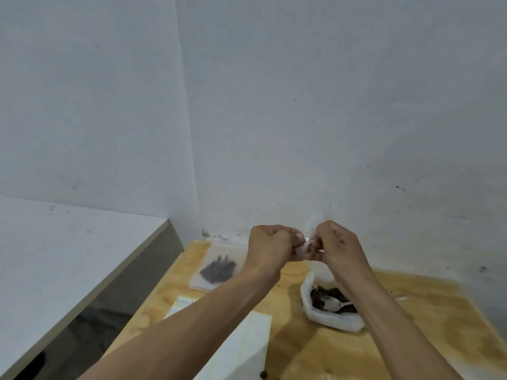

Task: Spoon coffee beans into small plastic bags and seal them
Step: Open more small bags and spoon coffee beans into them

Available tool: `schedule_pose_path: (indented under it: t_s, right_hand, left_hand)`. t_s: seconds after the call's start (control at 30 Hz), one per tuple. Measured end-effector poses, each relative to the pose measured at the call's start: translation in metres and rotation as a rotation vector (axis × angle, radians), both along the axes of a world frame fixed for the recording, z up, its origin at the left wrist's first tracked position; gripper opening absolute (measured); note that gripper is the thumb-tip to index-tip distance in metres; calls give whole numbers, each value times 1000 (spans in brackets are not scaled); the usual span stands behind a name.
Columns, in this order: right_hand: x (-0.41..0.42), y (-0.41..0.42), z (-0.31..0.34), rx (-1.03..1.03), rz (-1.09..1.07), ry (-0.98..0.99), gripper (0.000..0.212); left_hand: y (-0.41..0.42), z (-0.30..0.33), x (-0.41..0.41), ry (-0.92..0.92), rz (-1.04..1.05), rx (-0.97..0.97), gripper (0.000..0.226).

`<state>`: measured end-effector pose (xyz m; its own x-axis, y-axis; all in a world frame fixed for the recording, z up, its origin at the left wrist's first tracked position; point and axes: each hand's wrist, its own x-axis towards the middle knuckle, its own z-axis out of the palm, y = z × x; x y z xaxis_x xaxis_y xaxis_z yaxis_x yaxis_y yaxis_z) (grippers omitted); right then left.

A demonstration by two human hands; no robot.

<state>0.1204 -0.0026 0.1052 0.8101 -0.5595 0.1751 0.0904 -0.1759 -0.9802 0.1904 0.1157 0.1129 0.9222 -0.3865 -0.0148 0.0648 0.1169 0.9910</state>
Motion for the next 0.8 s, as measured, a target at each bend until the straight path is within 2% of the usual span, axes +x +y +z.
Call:
schedule_pose_path:
  t_s: [0.1,0.23,0.33,0.43,0.57,0.67,0.8]
  right_hand:
    - [3,3,-3,-14,-64,7,27]
    - [5,4,4,-34,-105,75,28]
    - [2,2,9,7,-45,111,29]
    - [-3,1,10,-3,-12,80,20]
    - [-4,2,10,-145,-76,76,20]
    - [-5,3,7,-91,-111,29,19]
    - [-3,16,-1,82,-212,-41,19]
  left_hand:
    - [-5,-6,-5,-142,58,62,23]
    - [-6,-10,-10,-610,81,244,27]
    - [0,-13,-3,-721,115,262,20]
    - [2,-14,-5,-678,103,258,16]
    - [3,-13,-8,-584,127,249,12]
    - [5,-6,-10,-412,150,173,14]
    - [0,4,-10,-211,204,43,24]
